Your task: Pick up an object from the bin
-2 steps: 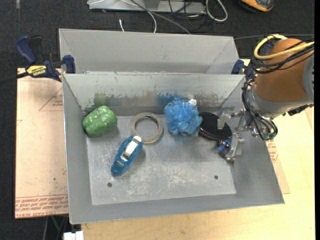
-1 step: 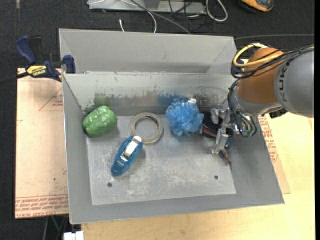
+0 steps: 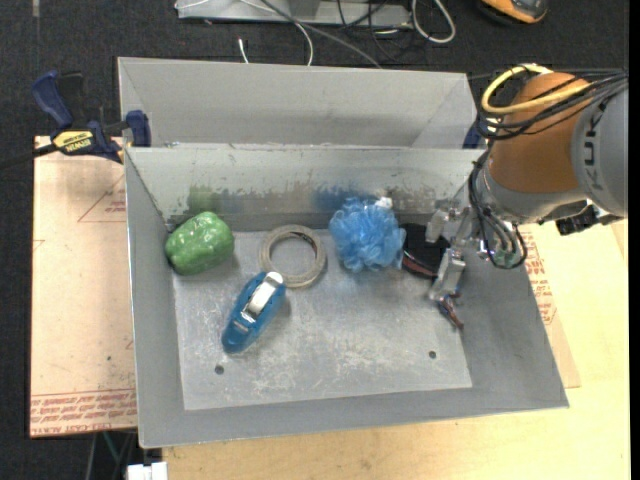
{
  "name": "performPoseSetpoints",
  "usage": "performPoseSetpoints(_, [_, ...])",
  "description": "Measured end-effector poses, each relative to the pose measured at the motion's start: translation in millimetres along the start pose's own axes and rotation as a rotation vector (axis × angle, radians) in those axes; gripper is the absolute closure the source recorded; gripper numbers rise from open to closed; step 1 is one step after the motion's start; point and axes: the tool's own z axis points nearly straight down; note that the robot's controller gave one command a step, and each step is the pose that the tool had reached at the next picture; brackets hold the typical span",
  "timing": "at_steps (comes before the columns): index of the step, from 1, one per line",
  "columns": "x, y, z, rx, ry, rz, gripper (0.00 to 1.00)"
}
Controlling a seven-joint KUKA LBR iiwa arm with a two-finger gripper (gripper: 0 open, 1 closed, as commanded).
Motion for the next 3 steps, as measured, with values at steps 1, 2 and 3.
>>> performPoseSetpoints(1, [-10.9,-12,45,-0.004,-0.009,-0.015,0.00])
performPoseSetpoints(2, [-12.0,-4,68,-0.007,-0.033,0.135,0.00])
performPoseSetpoints(3, [-20.7,-10,67,-0.011,-0.039,0.137,1.00])
